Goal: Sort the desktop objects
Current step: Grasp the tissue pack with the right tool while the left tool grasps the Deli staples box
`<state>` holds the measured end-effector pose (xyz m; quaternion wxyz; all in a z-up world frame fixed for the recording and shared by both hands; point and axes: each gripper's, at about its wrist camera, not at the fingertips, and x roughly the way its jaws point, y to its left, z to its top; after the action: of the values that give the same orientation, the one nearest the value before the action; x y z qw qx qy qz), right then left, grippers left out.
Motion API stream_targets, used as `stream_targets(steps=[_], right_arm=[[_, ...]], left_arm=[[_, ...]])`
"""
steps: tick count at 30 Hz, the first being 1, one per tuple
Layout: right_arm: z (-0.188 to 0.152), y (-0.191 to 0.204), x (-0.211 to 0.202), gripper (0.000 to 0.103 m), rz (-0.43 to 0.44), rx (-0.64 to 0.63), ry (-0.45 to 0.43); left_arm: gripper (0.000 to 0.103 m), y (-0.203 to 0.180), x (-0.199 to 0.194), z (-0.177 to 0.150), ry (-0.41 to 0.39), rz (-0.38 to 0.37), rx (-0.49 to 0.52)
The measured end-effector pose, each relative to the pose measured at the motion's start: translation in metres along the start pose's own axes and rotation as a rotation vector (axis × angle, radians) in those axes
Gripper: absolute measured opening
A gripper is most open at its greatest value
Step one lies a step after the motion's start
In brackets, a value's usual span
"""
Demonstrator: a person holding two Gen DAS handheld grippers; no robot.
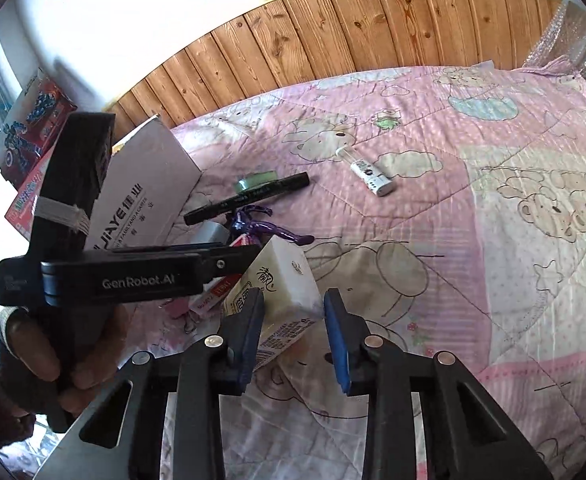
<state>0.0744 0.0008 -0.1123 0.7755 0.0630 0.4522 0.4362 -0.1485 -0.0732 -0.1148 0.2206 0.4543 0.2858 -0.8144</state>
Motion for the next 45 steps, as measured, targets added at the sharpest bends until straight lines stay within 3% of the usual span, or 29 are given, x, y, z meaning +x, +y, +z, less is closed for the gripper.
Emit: stream_targets(steps=[2,5,6,8,10,12,18,22,24,29,38,40,42,45], right_arm=[[0.002,0.001,0.004,0.037,0.06,0.043,0.003],[0.001,0.008,0.019,0.061,0.09,0.059,0.033],[-0.002,0.01,0.025,0.065,0.086,0.07,0.039],[-0.009,0.012,0.037,0.066,0.089,0.082,0.049],[-0.011,0.02,0.039,0.052,0.072,0.034,0.041],[-0.01,0.019,0.037,0.038,0.117,0.052,0.057],[-0.01,0.013,0.003,0.025,0.118,0.033,0.019],[-0.011,0.006,-0.024,0.024,0.06,0.008,-0.017],[-0.013,0.004,-0.027,0.024,0.034,-0.012,-0.011],[-0.015,0.0,-0.028,0.024,0.042,-0.01,-0.002],[-0.021,-0.003,-0.029,0.024,0.058,-0.009,-0.005],[-0.021,-0.003,-0.028,0.024,0.064,-0.008,-0.003],[-0.021,-0.002,-0.03,0.024,0.068,-0.012,-0.003],[-0.022,0.001,-0.035,0.024,0.082,-0.017,-0.008]], left_arm=[[0.058,0.0,-0.003,-0.002,0.007,0.003,-0.01],[0.059,0.006,-0.016,-0.012,-0.027,-0.02,-0.037],[0.061,0.008,-0.017,-0.016,-0.027,-0.028,-0.041],[0.064,0.01,-0.015,-0.021,-0.024,-0.028,-0.033],[0.065,0.011,-0.013,-0.021,-0.019,-0.023,-0.031],[0.066,0.009,-0.01,-0.02,-0.017,-0.007,-0.016],[0.064,0.003,-0.028,-0.029,-0.035,-0.002,0.043],[0.07,0.004,-0.027,-0.039,-0.036,0.0,0.089],[0.075,-0.001,-0.017,-0.041,-0.018,0.036,0.12],[0.075,-0.017,-0.003,-0.045,-0.005,0.127,0.241],[0.076,-0.016,-0.009,-0.059,0.018,0.158,0.32],[0.071,-0.016,-0.008,-0.055,0.016,0.149,0.3],[0.041,-0.019,-0.008,-0.051,0.005,0.152,0.313],[0.039,-0.023,-0.011,-0.046,0.018,0.127,0.301]])
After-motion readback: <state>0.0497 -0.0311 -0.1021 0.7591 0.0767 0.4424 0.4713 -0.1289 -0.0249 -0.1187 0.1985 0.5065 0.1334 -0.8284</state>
